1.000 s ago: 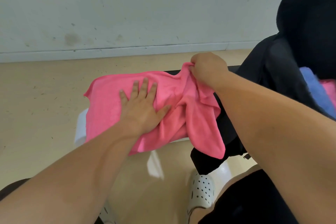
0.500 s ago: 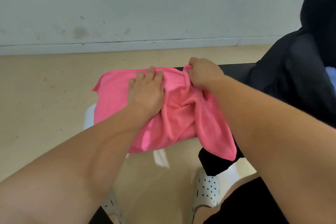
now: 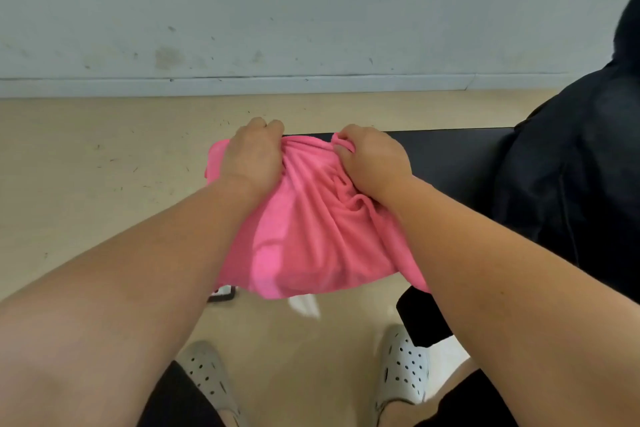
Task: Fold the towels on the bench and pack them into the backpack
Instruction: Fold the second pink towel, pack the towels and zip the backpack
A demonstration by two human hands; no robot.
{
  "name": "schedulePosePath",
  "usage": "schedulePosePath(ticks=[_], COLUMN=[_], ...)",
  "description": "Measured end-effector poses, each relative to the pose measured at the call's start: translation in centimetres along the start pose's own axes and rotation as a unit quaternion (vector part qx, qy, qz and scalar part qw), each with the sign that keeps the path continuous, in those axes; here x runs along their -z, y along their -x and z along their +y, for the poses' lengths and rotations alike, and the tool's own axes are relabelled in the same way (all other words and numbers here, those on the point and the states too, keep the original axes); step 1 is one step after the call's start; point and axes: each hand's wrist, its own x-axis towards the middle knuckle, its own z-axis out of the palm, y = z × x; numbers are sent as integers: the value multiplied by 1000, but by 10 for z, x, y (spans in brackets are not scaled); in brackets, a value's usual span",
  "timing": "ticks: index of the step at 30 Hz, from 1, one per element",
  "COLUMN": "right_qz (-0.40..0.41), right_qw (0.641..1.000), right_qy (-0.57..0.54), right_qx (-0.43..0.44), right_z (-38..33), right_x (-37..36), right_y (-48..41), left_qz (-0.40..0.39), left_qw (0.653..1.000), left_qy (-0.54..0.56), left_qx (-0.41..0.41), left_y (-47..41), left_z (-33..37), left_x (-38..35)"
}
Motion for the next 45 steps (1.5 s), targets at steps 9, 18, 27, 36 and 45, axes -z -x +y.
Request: schedulePosePath(ticks=[9, 18, 27, 36, 45], right_qz=[-72, 37, 51, -152, -101], right_qw=[994, 984, 997, 979, 993], right_qy=[-71, -20, 56, 125, -13], right_qx=[-34, -174, -6, -56, 59], right_z=[-6, 19, 9, 24, 33], right_x=[24, 65, 18, 14, 42], right_y=[-28, -58, 33, 75, 125], left_qz=[8, -29, -36, 9, -13], left_qw=[991, 998, 992, 976, 974], left_qy=[-38, 28, 4, -5, 45], left_qx=[130, -43, -120, -217, -223], left_y=[-10, 35, 71, 106, 123], left_z=[-76, 43, 59, 69, 47], left_x=[28, 8, -2, -3, 0])
